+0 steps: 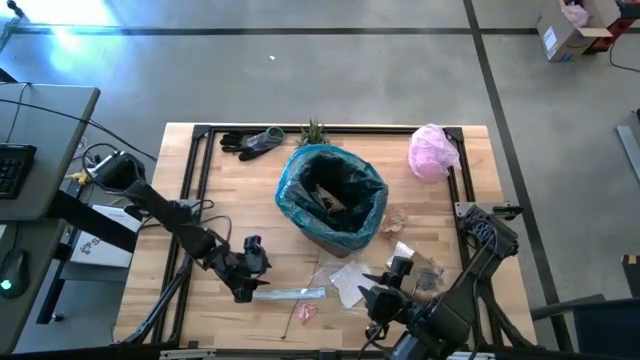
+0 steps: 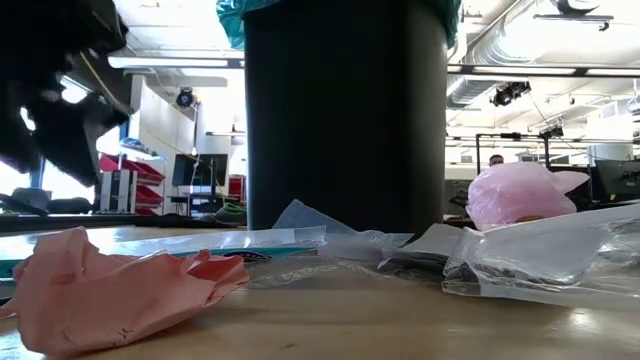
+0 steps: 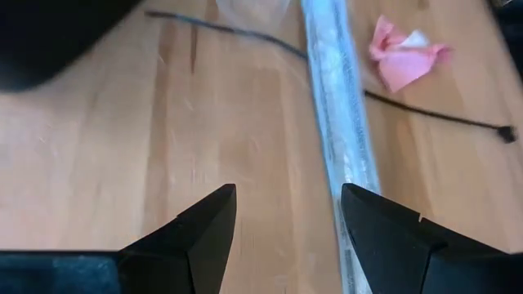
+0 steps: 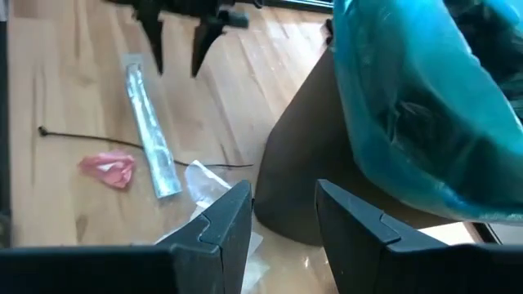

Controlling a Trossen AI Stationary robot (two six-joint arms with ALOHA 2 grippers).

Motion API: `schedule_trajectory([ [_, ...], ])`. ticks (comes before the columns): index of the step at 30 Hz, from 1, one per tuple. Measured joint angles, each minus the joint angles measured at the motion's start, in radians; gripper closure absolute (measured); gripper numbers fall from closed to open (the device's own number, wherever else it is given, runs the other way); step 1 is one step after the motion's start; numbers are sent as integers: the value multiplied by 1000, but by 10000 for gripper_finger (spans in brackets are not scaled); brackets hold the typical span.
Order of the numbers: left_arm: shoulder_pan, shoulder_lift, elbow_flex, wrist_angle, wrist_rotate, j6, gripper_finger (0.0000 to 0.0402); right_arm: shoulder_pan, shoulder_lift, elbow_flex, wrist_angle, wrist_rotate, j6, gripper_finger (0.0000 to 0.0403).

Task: Place trash/remove bag and relplace
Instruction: Put the white plastic into the trash bin

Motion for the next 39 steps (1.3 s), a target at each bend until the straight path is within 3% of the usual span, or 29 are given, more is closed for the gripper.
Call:
schedule_trajectory([
  [7,-4,129,0,151,60,-30,192,-28,0,0,0,-4,-16,280],
  [14,-43,212,9,244,36,-47,192,-35,0,0,0,-7,-38,280],
  [31,-87,408,143,58,-167,-129,197,-32,-1,0,1,-1,-42,280],
  [35,-70,416,144,55,-172,-136,234,-32,-1,0,4,6,-42,280],
  [39,-47,416,142,57,-152,-90,334,-32,-1,0,4,8,-42,280],
])
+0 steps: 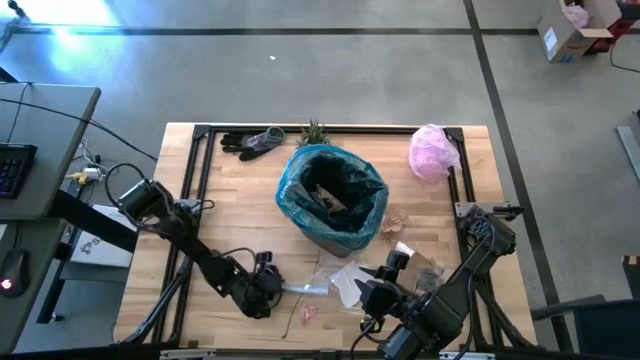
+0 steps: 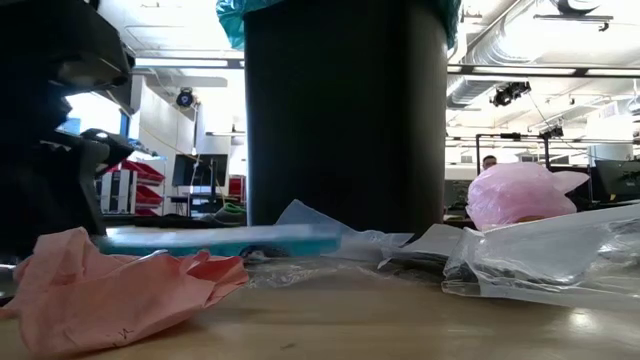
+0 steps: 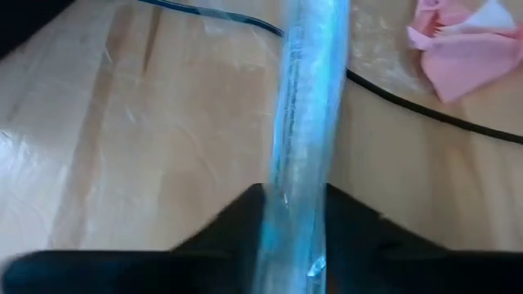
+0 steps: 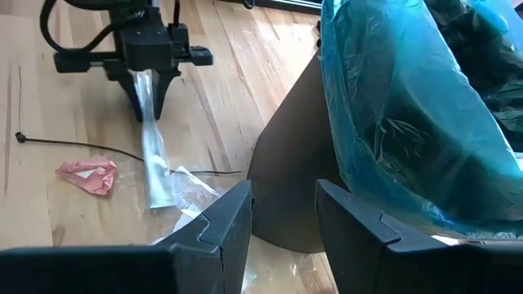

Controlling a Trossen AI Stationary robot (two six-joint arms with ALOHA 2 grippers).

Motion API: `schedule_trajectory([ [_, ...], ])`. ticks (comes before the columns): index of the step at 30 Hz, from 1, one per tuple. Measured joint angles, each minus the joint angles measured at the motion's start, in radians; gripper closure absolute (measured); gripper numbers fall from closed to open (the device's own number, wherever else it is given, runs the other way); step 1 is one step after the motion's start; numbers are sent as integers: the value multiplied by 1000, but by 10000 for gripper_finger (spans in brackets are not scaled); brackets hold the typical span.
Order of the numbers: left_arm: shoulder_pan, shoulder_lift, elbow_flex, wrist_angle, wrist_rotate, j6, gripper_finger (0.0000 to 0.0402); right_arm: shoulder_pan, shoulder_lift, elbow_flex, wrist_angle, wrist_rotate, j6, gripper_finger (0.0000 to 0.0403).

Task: Place trash/remove bag and relplace
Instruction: Put the white plastic into the trash bin

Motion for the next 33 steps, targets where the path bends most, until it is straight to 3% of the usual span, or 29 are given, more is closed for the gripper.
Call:
schedule_trajectory([
  [1,5,0,0,-2,3,16,365,0,0,0,0,0,0,280],
  [3,11,-1,0,-2,6,27,388,0,0,0,0,8,-1,280],
  [10,22,-79,-8,-13,50,84,401,0,0,0,-2,11,-2,280],
  [17,20,-286,63,-118,15,218,401,0,0,0,-3,18,-22,280],
  [28,28,-608,275,-199,-128,608,401,0,-1,0,-4,37,-25,280],
  [33,122,-674,392,-176,-179,832,401,0,-1,0,-4,44,-22,280],
])
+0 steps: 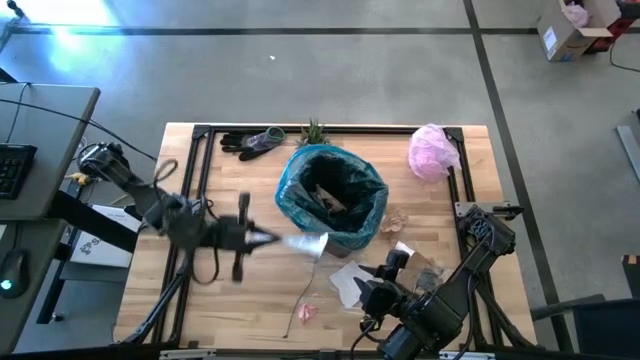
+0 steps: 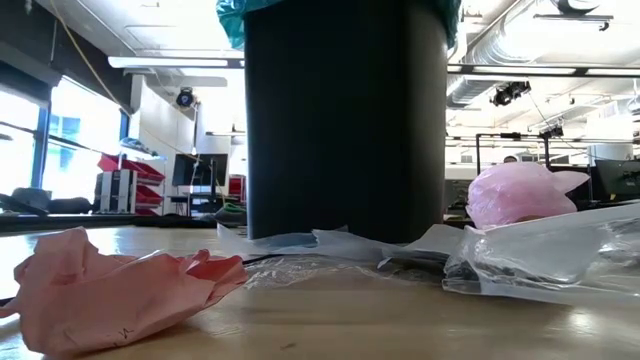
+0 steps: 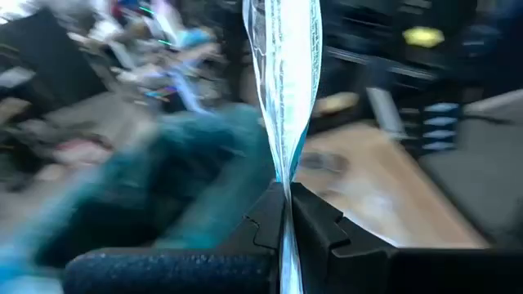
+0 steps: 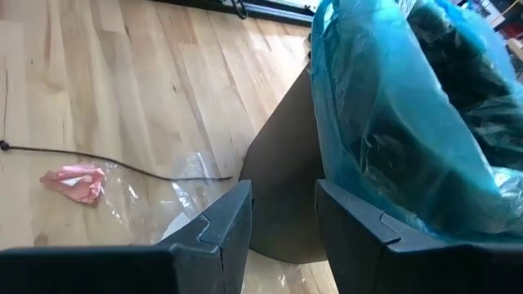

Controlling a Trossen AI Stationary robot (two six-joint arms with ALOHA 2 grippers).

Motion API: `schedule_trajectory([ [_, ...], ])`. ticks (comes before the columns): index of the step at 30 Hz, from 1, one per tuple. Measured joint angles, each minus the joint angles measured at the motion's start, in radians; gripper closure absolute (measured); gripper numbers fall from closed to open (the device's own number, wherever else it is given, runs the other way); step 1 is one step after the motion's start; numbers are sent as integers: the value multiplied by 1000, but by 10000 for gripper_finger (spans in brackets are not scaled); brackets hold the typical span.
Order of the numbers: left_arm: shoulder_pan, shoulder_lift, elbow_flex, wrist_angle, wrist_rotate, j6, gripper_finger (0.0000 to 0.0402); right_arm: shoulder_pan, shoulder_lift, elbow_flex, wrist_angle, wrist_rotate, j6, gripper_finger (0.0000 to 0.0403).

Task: Place trash/remove bag and relplace
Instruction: Put the white plastic into the trash bin

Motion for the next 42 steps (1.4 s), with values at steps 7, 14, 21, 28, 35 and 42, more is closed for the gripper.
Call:
schedule_trajectory([
  [7,274,17,104,175,225,187,401,0,0,0,0,15,10,280],
  [14,538,144,106,311,512,160,401,0,0,0,0,35,12,280],
  [21,661,312,104,369,631,36,401,0,0,0,0,35,12,280],
  [28,683,380,104,351,714,-71,397,7,0,0,0,38,7,280],
  [35,682,386,106,313,731,-115,357,6,0,0,0,43,1,280],
  [42,682,385,106,314,727,-160,288,6,0,0,0,52,2,280],
])
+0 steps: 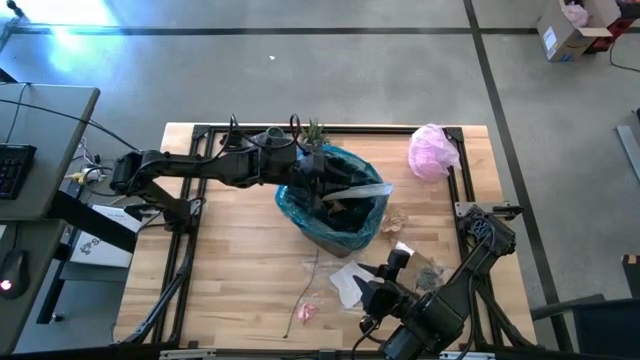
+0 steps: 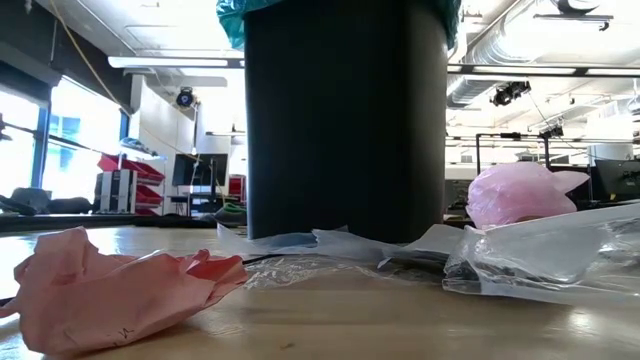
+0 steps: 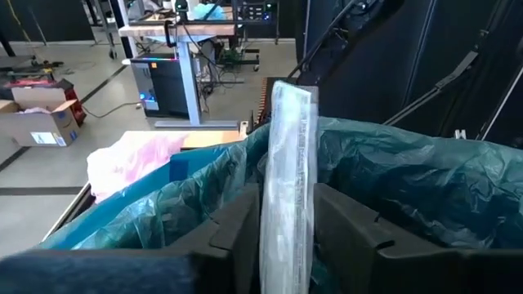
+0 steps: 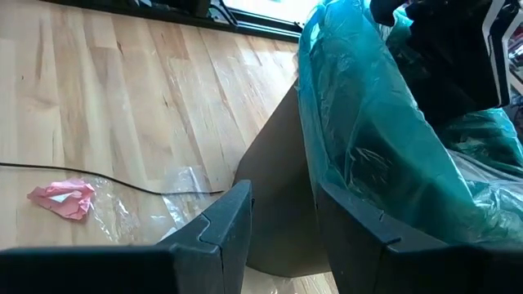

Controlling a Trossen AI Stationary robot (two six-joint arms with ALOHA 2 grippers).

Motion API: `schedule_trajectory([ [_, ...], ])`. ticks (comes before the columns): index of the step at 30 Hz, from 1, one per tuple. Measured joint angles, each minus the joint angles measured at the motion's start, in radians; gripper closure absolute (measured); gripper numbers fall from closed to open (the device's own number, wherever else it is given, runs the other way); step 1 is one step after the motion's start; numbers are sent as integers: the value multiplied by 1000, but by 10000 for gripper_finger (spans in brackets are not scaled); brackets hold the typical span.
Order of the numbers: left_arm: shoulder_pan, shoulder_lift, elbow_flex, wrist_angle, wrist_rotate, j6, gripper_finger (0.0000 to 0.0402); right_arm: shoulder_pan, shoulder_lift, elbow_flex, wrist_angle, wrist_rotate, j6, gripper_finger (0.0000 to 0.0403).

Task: Place trash/remove bag and relplace
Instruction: Put the white plastic into the trash bin, then put the transparent plastic into the trash bin

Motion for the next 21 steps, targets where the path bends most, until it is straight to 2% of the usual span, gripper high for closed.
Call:
schedule_trajectory([
  [7,-5,-19,0,2,-8,0,240,0,0,0,0,0,9,280],
  [11,-8,-69,0,4,-8,0,236,0,0,0,0,-35,20,280],
  [16,-40,-175,0,-3,16,13,236,1,0,0,0,-127,49,280],
  [21,-106,-309,0,-106,-6,35,236,13,0,0,0,-209,98,280],
])
